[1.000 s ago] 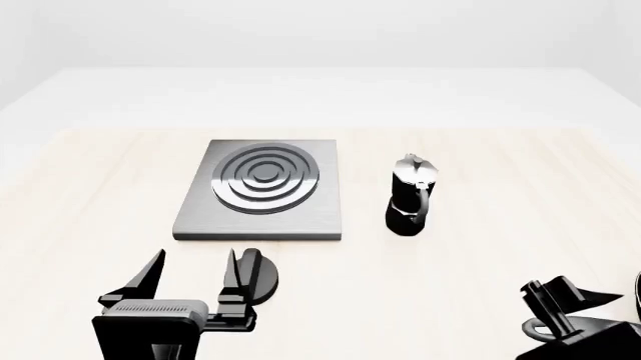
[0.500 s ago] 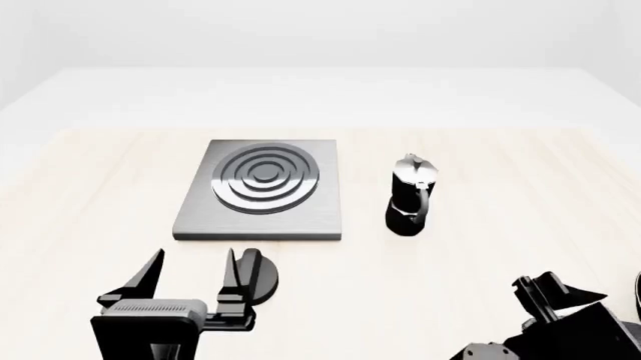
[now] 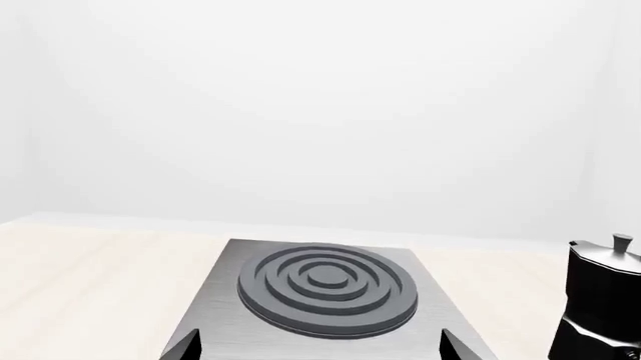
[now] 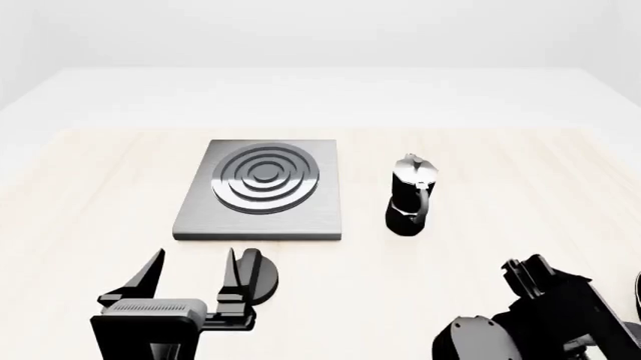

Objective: Put the frying pan on the stove.

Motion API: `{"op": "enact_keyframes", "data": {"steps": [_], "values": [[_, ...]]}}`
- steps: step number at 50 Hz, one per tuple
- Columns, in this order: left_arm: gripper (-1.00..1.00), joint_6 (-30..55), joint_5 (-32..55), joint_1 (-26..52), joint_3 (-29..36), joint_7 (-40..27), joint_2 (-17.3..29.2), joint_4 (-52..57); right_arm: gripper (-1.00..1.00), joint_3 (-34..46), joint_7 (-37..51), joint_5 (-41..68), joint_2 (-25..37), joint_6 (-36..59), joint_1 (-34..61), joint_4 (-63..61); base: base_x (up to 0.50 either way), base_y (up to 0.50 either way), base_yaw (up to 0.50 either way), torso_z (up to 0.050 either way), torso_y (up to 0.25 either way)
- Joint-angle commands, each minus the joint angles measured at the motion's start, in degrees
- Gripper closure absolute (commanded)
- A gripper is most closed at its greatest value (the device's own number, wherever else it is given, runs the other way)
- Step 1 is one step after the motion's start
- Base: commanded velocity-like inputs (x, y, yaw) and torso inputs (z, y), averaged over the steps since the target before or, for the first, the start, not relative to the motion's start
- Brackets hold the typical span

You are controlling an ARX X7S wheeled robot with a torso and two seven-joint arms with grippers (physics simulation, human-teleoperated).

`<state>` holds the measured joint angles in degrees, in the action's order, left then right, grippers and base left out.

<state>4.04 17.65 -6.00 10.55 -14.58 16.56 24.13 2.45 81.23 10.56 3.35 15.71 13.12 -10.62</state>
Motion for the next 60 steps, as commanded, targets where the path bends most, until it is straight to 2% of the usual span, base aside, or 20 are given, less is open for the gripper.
{"op": "enact_keyframes", "data": {"steps": [1, 23, 60], "values": [[-1.0, -0.1, 0.3, 0.1, 0.0, -0.2, 0.2, 0.0, -1.0, 0.3, 1.2, 0.2, 0.2, -0.2, 3.1, 4.1, 0.0, 0.0, 0.0, 0.0, 0.0], [-1.0, -0.2, 0.9, 0.3, 0.3, -0.6, 0.5, -0.1, -1.0, -3.7, -2.0, 6.7, 0.8, -5.1, 5.3, 13.5, 0.0, 0.0, 0.0, 0.0, 0.0], [-1.0, -0.7, 1.2, 0.3, 0.7, -1.3, 1.2, -0.1, -1.0, -5.6, -4.1, 10.0, 2.4, -10.6, 5.5, 20.4, 0.0, 0.0, 0.0, 0.0, 0.0]]}}
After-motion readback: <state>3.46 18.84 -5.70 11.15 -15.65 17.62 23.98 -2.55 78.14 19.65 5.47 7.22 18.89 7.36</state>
